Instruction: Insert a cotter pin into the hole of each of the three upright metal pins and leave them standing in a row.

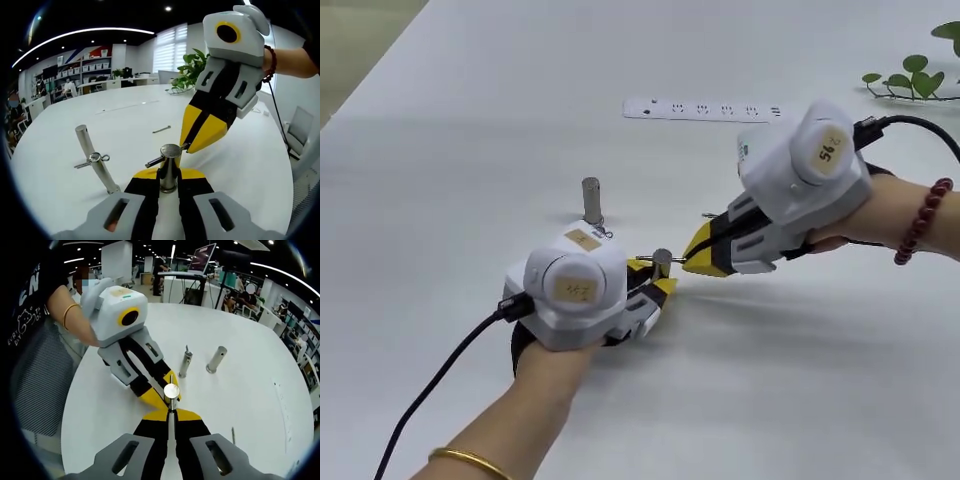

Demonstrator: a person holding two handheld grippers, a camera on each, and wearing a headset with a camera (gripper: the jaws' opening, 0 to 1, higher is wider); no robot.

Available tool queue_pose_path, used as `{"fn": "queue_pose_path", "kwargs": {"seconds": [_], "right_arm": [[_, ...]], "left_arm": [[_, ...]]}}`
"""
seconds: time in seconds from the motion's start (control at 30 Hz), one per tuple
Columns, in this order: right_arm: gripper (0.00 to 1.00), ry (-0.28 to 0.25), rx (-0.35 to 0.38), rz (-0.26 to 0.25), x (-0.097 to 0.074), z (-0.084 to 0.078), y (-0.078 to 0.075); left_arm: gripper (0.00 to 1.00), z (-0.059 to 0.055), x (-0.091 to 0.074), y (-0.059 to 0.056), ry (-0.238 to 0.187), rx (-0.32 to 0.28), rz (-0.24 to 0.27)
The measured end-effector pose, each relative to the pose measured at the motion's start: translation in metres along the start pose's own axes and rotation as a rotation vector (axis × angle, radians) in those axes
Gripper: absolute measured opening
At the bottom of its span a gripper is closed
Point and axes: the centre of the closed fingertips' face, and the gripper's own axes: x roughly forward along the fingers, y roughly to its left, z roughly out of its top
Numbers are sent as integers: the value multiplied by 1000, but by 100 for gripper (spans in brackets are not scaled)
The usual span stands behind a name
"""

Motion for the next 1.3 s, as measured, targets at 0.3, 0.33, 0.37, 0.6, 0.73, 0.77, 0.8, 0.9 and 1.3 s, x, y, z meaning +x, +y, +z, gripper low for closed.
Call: {"fn": "queue_pose_path", "kwargs": {"seconds": [0.3,0.33,0.37,0.6,0.73,0.77,0.8,0.9,1.3], "right_arm": [[0,-7,-7,0,2,3,1],[0,-8,-10,0,2,3,1],[0,-9,-19,-1,2,4,1],[0,2,-51,1,5,4,-3],[0,2,-57,0,5,3,-3],[0,2,-59,-1,5,3,-3],[0,2,-57,-2,5,3,-2],[0,1,-52,-3,6,3,-4],[0,6,-53,-1,6,3,-3]], "left_arm": [[10,0,0,0,-5,-15,0],[10,0,0,0,-5,-17,0],[10,0,0,0,-6,-20,0],[10,-1,0,0,-6,-25,1],[11,-1,1,0,-5,-30,3],[11,0,1,0,-5,-30,3],[11,0,1,0,-3,-33,3],[11,0,1,0,4,-37,0],[11,-1,0,0,13,-41,-9]]}}
